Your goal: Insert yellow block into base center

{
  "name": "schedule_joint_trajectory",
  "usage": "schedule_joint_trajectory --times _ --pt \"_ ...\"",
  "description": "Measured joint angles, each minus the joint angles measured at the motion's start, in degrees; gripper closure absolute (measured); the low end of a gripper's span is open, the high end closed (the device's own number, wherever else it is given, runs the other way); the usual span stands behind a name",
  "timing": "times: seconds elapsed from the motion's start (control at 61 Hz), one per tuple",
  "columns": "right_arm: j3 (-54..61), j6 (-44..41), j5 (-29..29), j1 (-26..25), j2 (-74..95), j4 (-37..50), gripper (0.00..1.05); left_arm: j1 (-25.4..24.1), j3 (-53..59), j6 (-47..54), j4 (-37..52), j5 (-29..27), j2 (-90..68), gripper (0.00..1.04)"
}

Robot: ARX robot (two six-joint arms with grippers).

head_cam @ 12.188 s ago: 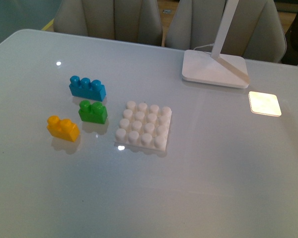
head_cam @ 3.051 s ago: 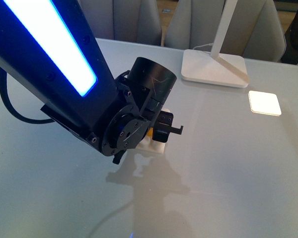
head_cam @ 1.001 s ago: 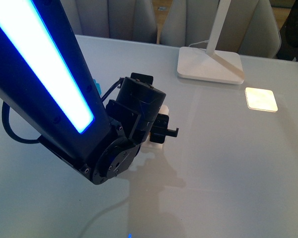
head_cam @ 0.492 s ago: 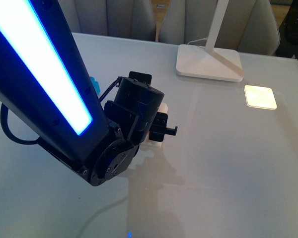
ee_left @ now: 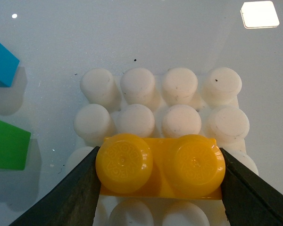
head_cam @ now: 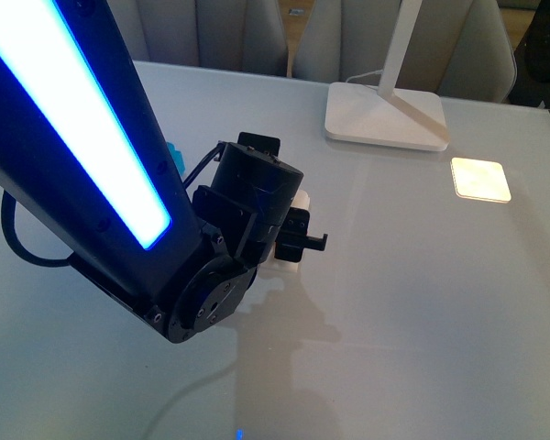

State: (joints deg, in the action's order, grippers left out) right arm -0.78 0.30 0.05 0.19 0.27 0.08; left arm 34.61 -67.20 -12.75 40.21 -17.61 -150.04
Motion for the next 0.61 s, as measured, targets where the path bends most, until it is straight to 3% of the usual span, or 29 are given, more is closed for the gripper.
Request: schedule_joint_trajectory --times 0.607 --pt "0.0 0.0 0.0 0.0 0.0 0.0 0.09 -0.2 -0.1 0.2 -0.4 0.2 0.0 0.43"
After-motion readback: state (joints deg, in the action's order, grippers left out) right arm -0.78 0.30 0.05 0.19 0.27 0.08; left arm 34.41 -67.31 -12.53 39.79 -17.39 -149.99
